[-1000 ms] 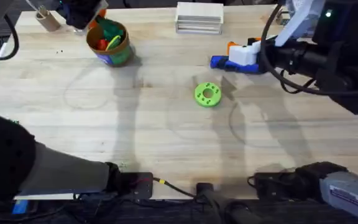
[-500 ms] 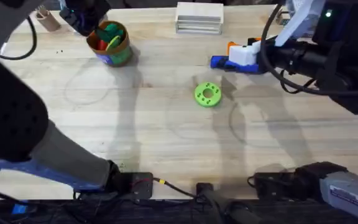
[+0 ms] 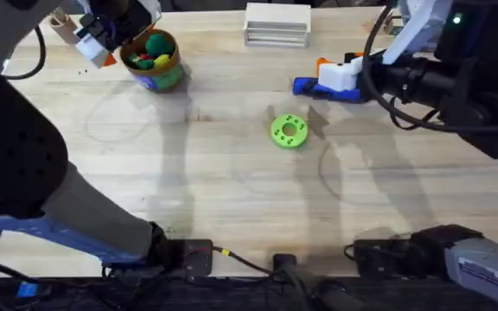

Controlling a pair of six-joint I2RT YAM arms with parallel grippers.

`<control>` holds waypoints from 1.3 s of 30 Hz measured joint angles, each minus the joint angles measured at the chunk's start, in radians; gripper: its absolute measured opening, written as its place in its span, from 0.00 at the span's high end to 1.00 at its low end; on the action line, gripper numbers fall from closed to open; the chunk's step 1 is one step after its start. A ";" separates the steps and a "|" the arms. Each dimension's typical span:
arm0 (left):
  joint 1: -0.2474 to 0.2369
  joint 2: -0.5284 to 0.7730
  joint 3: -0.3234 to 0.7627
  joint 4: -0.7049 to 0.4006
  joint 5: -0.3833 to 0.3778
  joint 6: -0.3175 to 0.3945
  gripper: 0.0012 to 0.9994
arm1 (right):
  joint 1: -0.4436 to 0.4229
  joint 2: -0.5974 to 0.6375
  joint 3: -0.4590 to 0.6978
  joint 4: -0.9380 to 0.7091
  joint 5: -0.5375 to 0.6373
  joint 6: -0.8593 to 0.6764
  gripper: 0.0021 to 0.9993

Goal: Pick up the gripper from the table and insert it into the empty holder that is missing its gripper. Then pick up a screw, insert it into the mounting hole, and use the screwdriver to tighten it. Finally, clean up the table by picking up the vegetable and placing it into the bucket.

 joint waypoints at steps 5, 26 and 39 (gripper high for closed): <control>0.000 0.000 0.000 -0.001 0.001 0.051 0.01 | 0.000 0.000 0.000 0.001 0.000 0.000 0.20; 0.000 -0.555 0.006 -0.354 0.355 0.463 0.34 | -0.047 -0.258 0.008 -0.200 0.000 0.000 0.19; -0.067 -0.704 0.006 -0.635 0.660 0.824 0.73 | -0.077 -0.277 0.279 -0.693 0.000 -0.003 0.19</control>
